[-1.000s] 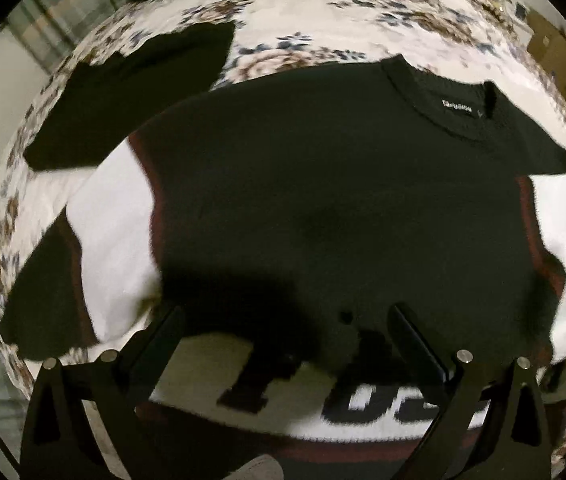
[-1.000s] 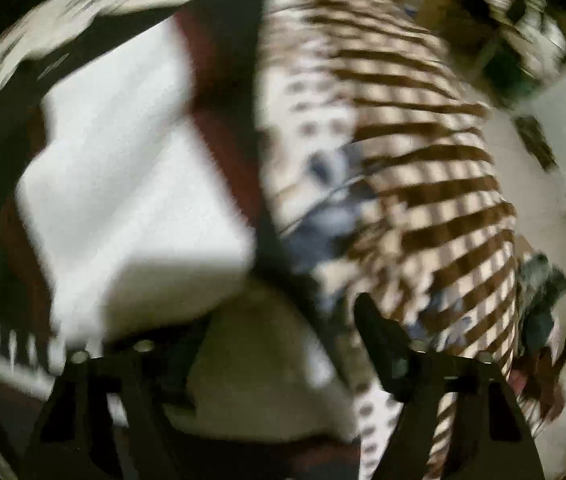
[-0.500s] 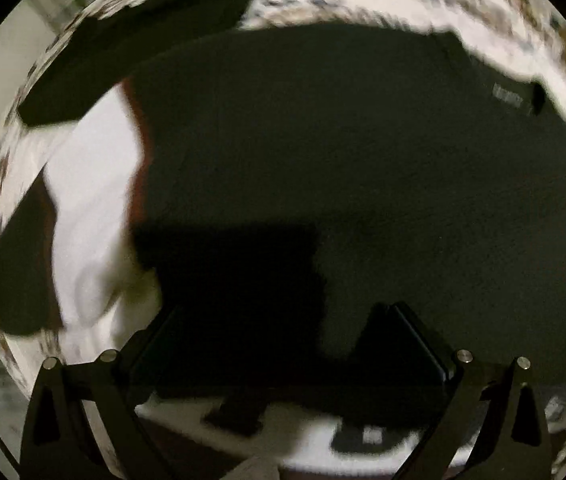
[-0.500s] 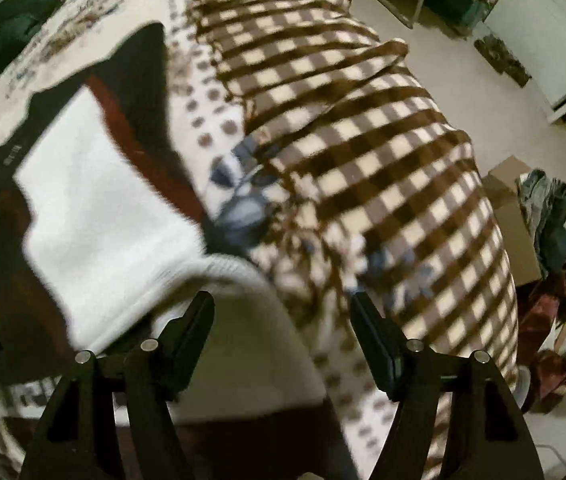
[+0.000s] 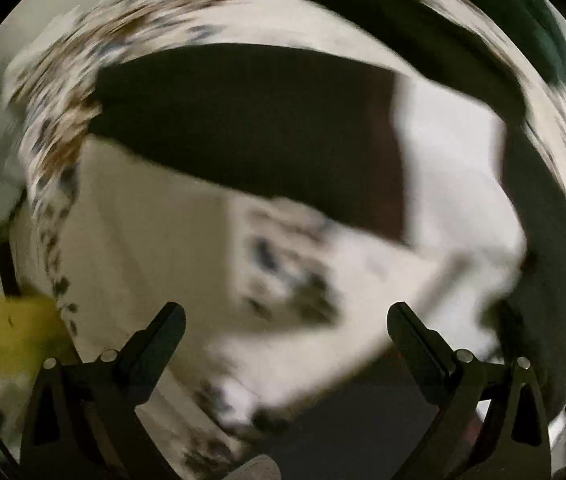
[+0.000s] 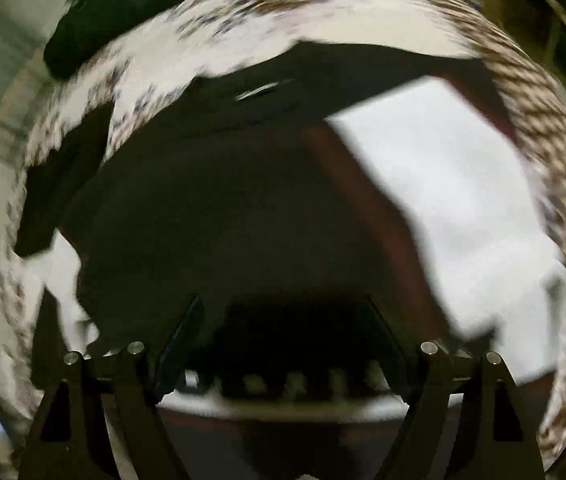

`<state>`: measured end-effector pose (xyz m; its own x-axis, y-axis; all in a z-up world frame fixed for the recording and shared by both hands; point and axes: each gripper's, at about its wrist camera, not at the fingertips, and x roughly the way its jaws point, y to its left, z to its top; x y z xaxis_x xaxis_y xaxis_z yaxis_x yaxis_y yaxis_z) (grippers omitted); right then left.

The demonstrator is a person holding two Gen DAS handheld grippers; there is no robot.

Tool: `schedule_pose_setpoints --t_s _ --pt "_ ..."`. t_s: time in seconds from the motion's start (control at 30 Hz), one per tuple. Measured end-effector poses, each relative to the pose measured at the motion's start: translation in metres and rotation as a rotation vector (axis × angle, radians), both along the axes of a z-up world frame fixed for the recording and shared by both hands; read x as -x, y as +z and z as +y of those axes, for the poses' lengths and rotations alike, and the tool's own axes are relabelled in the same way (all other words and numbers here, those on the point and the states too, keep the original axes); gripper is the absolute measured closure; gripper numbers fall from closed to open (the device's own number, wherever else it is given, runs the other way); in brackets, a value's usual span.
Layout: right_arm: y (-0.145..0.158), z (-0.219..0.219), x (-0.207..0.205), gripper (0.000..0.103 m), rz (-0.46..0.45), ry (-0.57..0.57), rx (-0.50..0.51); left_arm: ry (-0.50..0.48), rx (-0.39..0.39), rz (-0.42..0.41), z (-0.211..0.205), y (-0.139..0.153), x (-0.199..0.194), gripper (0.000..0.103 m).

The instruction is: Fold small clothes

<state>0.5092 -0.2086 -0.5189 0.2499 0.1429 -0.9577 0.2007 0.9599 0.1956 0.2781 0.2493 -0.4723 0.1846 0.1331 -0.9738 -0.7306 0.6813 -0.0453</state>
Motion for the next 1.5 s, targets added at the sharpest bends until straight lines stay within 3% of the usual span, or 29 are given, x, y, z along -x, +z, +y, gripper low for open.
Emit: schedule_pose_setpoints --t_s 0.13,0.2,0.3,0.5,0.6,0.67,0.7,0.8,0.9,1.07,1.27,1.5 --pt "-0.064 0.051 -0.019 0.020 0.204 0.105 0.095 0.237 0.069 -0.066 0.076 -0.015 0.019 0.000" --pt "-0.056 0.060 -0.018 0.020 0.171 0.119 0.120 0.342 0.102 -0.099 0.107 -0.022 0.029 0.000" --pt "-0.034 0.059 -0.011 0.020 0.100 0.067 0.061 0.479 0.154 -0.153 0.148 -0.037 0.037 0.000" --pt "-0.036 0.058 0.001 0.020 0.101 -0.030 0.036 0.710 0.264 -0.241 0.207 -0.083 0.044 0.001" --pt "-0.046 0.063 0.005 0.020 0.100 -0.024 0.055 0.766 0.225 -0.350 0.213 -0.075 0.046 0.005" --pt "-0.048 0.066 0.007 0.020 0.093 -0.011 0.078 0.755 0.194 -0.409 0.215 -0.067 0.043 0.031" --pt "-0.051 0.065 0.005 0.020 0.089 -0.005 0.084 0.748 0.191 -0.438 0.216 -0.065 0.039 0.052" --pt "-0.053 0.066 0.007 0.020 0.086 0.009 0.104 0.758 0.197 -0.466 0.220 -0.068 0.035 0.075" --pt "-0.050 0.065 0.008 0.020 0.082 0.008 0.099 0.717 0.158 -0.485 0.221 -0.061 0.031 0.090" --pt "-0.049 0.064 0.000 0.020 0.071 0.003 0.074 0.618 0.031 -0.536 0.220 -0.023 0.031 0.094" --pt "-0.036 0.055 0.005 0.020 0.039 0.012 0.071 0.387 -0.176 -0.548 0.171 0.060 0.003 0.094" --pt "-0.026 0.025 0.015 0.020 0.028 -0.038 0.062 0.135 -0.251 -0.532 0.083 0.118 -0.041 0.094"
